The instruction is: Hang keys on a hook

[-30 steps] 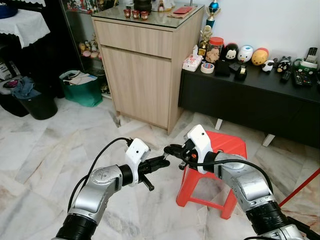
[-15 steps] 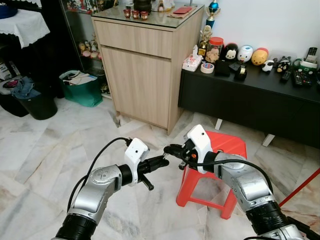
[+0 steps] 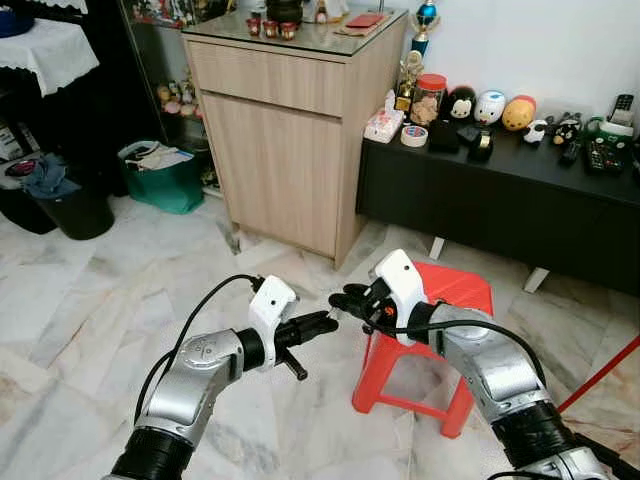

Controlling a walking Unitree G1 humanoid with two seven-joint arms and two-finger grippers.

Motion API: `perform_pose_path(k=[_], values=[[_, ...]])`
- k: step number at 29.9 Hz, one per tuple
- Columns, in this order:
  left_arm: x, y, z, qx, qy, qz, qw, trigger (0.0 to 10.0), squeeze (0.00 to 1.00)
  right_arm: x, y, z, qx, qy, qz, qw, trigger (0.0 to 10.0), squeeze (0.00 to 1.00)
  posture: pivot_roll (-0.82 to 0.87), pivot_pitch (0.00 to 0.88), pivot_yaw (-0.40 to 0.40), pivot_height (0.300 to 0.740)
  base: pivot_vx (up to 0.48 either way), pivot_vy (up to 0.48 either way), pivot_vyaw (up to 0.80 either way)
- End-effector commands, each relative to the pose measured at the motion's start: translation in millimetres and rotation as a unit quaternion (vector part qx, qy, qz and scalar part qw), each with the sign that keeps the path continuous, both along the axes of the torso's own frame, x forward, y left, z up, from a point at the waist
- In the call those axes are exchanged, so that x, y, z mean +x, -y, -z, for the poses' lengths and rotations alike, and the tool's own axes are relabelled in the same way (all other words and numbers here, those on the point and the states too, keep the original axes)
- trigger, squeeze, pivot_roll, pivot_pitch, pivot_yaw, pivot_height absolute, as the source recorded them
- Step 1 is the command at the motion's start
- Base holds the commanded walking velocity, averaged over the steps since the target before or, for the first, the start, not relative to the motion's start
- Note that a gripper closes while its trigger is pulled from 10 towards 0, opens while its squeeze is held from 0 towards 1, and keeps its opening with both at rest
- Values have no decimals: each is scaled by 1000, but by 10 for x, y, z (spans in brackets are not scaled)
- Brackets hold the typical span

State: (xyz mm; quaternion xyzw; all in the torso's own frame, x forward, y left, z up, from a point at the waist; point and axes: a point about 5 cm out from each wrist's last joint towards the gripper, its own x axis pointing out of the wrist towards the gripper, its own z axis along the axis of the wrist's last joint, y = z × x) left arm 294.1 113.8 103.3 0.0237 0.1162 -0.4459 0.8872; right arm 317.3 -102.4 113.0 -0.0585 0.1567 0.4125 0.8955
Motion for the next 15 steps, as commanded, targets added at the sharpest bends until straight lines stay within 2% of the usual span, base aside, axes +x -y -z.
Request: perform_pose_path(k=[1, 7, 13, 15], values=[[23, -25, -45, 4, 8, 5, 1000, 0, 0, 70, 42, -72, 5, 15, 21, 1000, 10000, 0, 61, 11, -29, 740, 0, 0, 0], [7, -80, 7, 29, 4, 2, 1000, 0, 0, 130, 68, -106, 19, 22, 48, 998, 10000, 0, 63, 7, -28, 740, 0, 0, 0], [-33, -192, 115, 60, -11, -11, 998, 0, 0, 232, 175, -136, 32, 29, 111, 993, 10000, 0, 63, 1, -26, 740, 0, 0, 0], [-46, -272, 176, 73, -13, -32, 997, 0, 0, 278, 256, -98, 40, 20, 151, 988, 10000, 0, 63, 0, -25, 740, 0, 0, 0]])
